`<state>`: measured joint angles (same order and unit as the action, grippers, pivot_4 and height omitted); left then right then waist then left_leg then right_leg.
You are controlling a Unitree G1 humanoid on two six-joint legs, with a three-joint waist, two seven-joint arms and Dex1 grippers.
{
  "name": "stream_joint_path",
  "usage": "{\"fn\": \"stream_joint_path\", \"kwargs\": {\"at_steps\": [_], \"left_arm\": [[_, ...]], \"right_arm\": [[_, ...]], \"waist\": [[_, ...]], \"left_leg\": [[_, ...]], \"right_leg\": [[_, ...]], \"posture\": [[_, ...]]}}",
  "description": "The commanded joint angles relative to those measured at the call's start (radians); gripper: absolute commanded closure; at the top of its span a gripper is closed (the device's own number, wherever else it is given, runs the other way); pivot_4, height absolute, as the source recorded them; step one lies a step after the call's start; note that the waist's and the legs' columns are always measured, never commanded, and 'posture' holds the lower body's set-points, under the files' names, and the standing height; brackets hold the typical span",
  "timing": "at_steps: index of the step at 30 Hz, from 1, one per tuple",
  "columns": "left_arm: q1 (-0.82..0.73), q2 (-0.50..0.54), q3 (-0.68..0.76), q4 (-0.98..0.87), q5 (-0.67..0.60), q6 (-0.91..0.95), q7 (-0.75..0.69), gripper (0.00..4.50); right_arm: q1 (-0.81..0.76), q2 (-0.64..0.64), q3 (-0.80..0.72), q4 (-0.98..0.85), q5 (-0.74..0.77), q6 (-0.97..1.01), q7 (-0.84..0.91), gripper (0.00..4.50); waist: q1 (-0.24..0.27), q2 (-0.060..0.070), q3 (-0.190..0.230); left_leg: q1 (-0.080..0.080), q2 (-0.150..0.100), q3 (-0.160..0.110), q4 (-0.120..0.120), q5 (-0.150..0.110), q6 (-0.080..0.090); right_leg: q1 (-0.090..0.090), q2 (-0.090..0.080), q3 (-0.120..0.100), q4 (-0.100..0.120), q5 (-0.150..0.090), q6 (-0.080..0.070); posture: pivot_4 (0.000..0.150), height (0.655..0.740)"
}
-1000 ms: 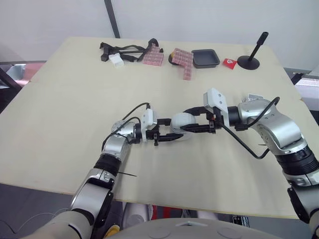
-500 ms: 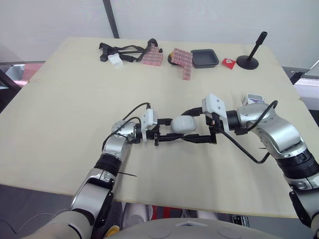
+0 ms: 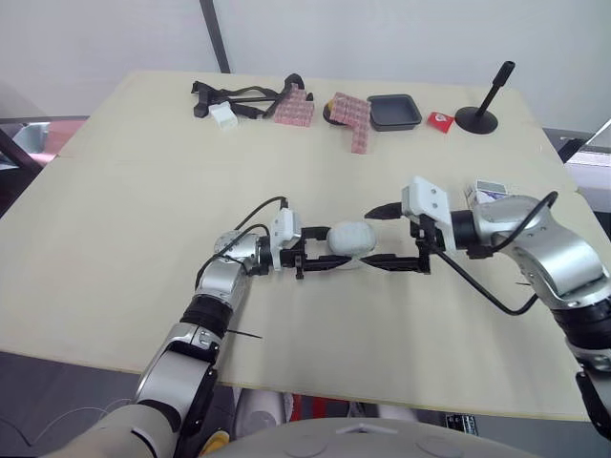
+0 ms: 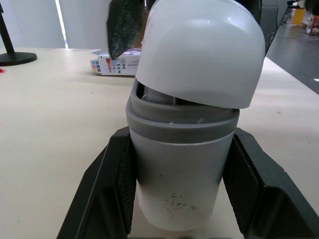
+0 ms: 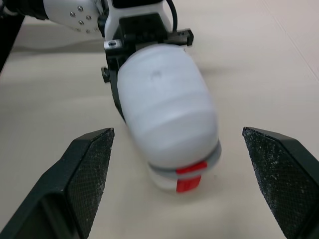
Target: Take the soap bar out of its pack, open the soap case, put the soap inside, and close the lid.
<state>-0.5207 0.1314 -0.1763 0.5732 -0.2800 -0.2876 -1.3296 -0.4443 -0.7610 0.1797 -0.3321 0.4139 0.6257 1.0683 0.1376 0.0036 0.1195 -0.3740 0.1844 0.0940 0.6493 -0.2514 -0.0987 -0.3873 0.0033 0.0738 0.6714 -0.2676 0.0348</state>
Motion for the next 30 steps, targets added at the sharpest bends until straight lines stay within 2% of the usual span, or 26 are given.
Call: {"fn": "stream_joint_path", "kwargs": {"at_steps": [1,5,6,12,16,19,30], "left_arm": [[-0.006,-0.001,0.013,-0.033,-0.020,-0.009,0.000,2.56],[-0.007,0.000,0.014,-0.030,-0.020,-0.010,-0.002,2.56],[-0.008,0.001,0.014,-0.029,-0.020,-0.010,-0.004,2.56],[-0.011,0.002,0.013,-0.020,-0.017,-0.015,-0.008,2.56],[-0.016,-0.001,0.014,-0.012,-0.015,-0.021,-0.007,2.56],[-0.020,-0.005,0.016,-0.004,-0.012,-0.040,-0.002,2.56],[-0.032,-0.005,0.014,0.023,-0.004,-0.062,0.006,2.56]], "right_arm": [[0.027,-0.051,-0.101,-0.048,0.024,0.029,-0.026,0.06],[0.047,-0.084,-0.170,-0.096,0.066,0.075,-0.039,0.06],[0.047,-0.091,-0.201,-0.123,0.088,0.093,-0.046,0.30],[-0.039,-0.081,-0.332,-0.256,0.319,0.256,-0.105,2.21],[-0.063,-0.082,-0.302,-0.285,0.351,0.287,-0.133,3.68],[-0.070,-0.076,-0.262,-0.276,0.340,0.288,-0.150,4.48],[-0.058,-0.041,-0.084,-0.246,0.225,0.240,-0.199,4.48]], "waist": [[0.000,0.000,0.000],[-0.002,0.000,0.000],[-0.004,0.000,0.000],[-0.002,0.000,0.000],[0.003,0.000,0.000],[0.003,0.000,0.000],[0.002,0.000,0.000]], "left_leg": [[0.000,0.000,0.000,0.000,0.000,0.000],[0.000,0.000,0.000,0.000,0.000,0.000],[0.000,0.000,0.000,-0.001,0.000,0.000],[0.001,0.000,0.000,-0.001,0.000,0.000],[0.001,0.000,0.000,-0.001,0.000,0.000],[0.001,0.000,0.000,-0.001,0.000,0.000],[0.001,0.000,0.000,-0.002,0.000,0.000]], "right_leg": [[0.000,0.000,0.000,0.000,0.000,0.000],[0.000,0.000,0.000,-0.001,0.000,0.000],[0.000,0.000,0.000,-0.001,0.000,0.000],[0.000,0.000,0.000,-0.001,0.000,0.000],[0.001,0.000,0.000,-0.002,0.000,0.000],[0.001,0.000,0.000,-0.002,0.000,0.000],[0.001,0.000,0.000,-0.003,0.000,0.000]], "posture": [[0.150,0.7400],[0.150,0.7400],[0.150,0.7400],[0.150,0.7400],[0.150,0.7400],[0.150,0.7400],[0.150,0.7400]]}}
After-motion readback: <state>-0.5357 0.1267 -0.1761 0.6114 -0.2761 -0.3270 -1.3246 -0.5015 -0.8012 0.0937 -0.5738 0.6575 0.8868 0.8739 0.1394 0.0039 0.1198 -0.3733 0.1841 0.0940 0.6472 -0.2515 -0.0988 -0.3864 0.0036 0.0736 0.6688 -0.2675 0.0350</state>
